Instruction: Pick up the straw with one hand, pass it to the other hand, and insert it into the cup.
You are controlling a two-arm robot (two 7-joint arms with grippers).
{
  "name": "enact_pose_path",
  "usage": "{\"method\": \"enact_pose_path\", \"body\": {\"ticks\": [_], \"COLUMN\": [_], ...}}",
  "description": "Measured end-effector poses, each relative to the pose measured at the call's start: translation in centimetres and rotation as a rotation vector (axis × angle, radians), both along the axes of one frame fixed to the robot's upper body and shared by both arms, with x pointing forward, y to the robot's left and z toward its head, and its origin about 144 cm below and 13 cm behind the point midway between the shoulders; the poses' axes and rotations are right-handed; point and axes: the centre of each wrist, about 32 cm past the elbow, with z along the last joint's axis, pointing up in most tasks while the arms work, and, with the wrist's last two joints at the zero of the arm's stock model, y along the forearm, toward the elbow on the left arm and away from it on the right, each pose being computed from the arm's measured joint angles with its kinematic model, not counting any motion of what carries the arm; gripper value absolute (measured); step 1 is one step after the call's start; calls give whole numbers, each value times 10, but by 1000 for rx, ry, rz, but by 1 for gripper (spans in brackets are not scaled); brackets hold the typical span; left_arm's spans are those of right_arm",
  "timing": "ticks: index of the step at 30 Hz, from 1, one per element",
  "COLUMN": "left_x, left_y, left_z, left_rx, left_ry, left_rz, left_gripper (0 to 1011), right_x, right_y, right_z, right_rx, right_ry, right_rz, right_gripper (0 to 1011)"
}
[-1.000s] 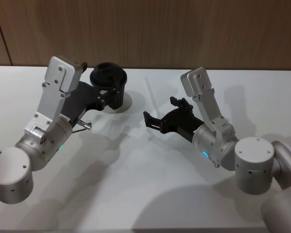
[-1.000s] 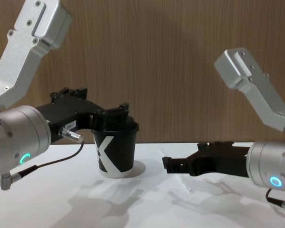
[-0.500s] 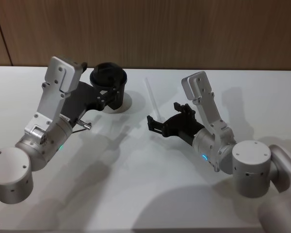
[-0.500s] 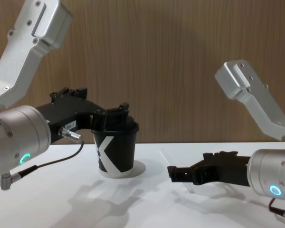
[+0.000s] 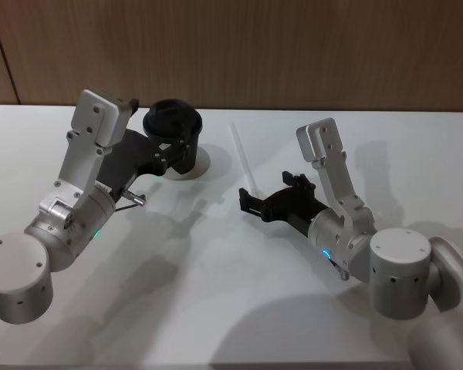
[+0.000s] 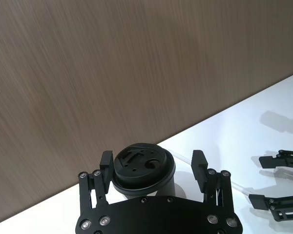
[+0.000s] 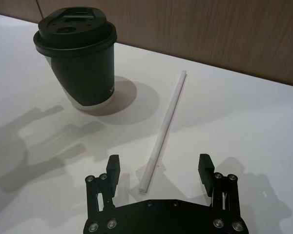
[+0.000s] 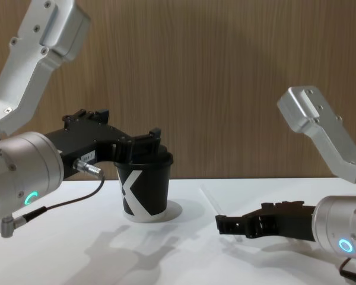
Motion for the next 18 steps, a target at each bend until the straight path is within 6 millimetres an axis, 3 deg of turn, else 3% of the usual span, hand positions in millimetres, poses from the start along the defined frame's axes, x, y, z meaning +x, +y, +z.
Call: {"method": "enact_pose_path", "body": {"ticks": [18], "left_x": [0], "left_y": [0], "left_z": [0], "left_rx": [0], "left_ry": [0], "left_rz": [0], "left_gripper": [1002], "right_x": [0], "right_y": [1], "right_z": [-6], "right_rx": [6], "right_ry": [8], "right_rz": [19], "right_gripper": [1008]}}
